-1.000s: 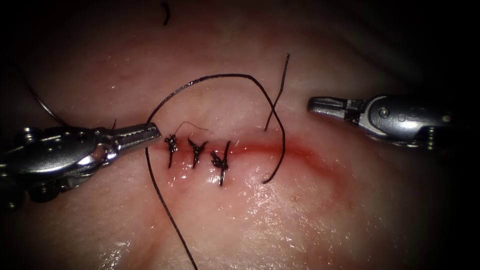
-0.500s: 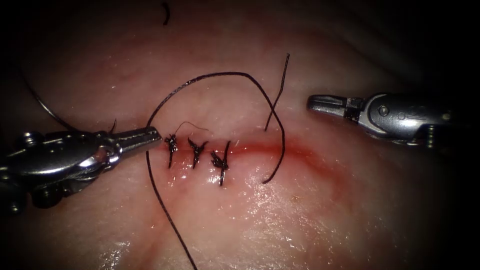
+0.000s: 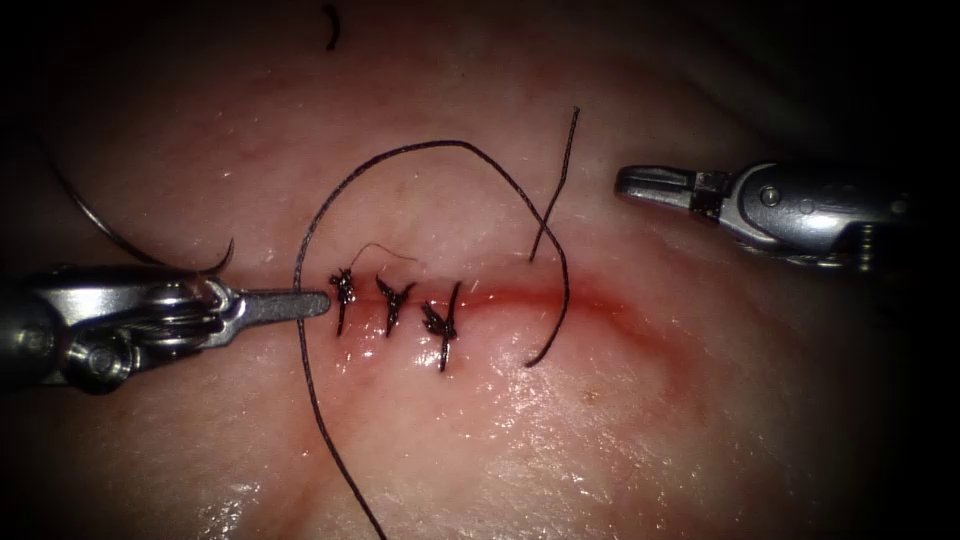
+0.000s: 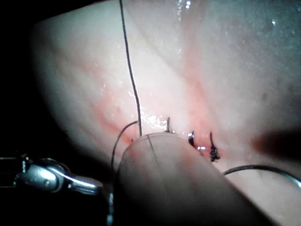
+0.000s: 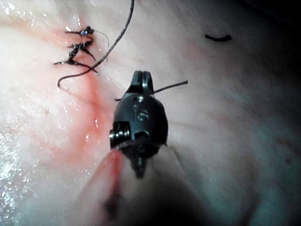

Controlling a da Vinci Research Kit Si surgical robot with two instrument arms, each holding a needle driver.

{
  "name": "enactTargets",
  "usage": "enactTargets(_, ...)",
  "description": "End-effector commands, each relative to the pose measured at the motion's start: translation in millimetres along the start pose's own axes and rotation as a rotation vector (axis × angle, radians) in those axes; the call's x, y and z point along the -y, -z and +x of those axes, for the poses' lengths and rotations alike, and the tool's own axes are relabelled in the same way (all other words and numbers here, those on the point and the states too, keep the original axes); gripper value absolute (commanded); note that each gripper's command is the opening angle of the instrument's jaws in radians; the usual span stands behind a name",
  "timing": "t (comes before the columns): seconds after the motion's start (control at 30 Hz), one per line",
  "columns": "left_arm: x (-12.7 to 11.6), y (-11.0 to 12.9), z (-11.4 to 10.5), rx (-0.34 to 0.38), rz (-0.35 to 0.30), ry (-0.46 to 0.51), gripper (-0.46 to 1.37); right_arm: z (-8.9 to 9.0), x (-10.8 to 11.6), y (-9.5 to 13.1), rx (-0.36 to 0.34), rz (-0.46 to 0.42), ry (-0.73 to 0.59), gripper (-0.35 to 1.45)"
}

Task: Wound Closure
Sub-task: Loop the suture two times around the right gripper counter-clockwise

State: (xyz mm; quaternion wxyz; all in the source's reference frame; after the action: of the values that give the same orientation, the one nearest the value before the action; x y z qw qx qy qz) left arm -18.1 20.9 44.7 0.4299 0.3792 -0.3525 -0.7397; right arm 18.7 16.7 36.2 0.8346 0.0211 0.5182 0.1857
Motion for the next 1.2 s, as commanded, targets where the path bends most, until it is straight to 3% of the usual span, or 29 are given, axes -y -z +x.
enactTargets(0.03,0.1,-0.1,-0.2,-0.022,0.004,0.089,-0.35,0.0,0.1,-0.1,0.000,-0.002,-0.014,-0.35)
enactTargets(0.2,0.0,-0.4,-0.2,-0.089,0.023,0.356,-0.35,0.0,0.0,-0.3,0.000,-0.003,-0.038,-0.35)
enactTargets(0.27,-0.1,-0.4,-0.2,-0.117,0.028,0.513,-0.35,-0.1,-0.2,-0.4,-0.002,0.000,-0.050,-0.35)
enactTargets(0.3,-0.2,-0.4,0.0,-0.130,0.045,0.641,-0.35,-0.1,-0.3,-0.4,-0.001,0.000,-0.051,-0.35)
enactTargets(0.37,-0.3,-0.4,0.1,-0.140,0.053,0.734,-0.35,0.0,-0.5,-0.5,-0.001,0.001,-0.052,-0.35)
enactTargets(0.4,-0.5,-0.4,0.3,-0.152,0.066,0.827,-0.35,0.0,-0.7,-0.5,-0.002,0.004,-0.053,-0.35)
enactTargets(0.63,-1.2,-0.5,1.0,-0.182,0.075,1.107,-0.35,0.2,-1.4,-0.7,-0.002,0.016,-0.057,-0.35)
enactTargets(0.7,-1.5,-0.4,1.5,-0.198,0.115,1.229,-0.35,0.1,-1.6,-0.9,0.010,0.034,-0.056,-0.35)
enactTargets(0.8,-1.7,-0.4,1.9,-0.218,0.136,1.285,-0.35,-0.2,-1.9,-1.3,0.028,0.057,-0.054,-0.35)
enactTargets(1.03,-1.6,-0.1,2.3,-0.281,0.120,1.450,-0.35,-1.5,-3.8,-3.1,0.047,0.125,-0.069,-0.35)
enactTargets(1.1,-1.4,-0.1,2.3,-0.300,0.131,1.451,-0.35,-1.8,-4.1,-3.8,0.053,0.138,-0.079,-0.35)
enactTargets(1.2,-1.2,-0.1,2.0,-0.303,0.170,1.367,-0.35,-2.2,-4.0,-4.9,0.043,0.160,-0.091,-0.35)
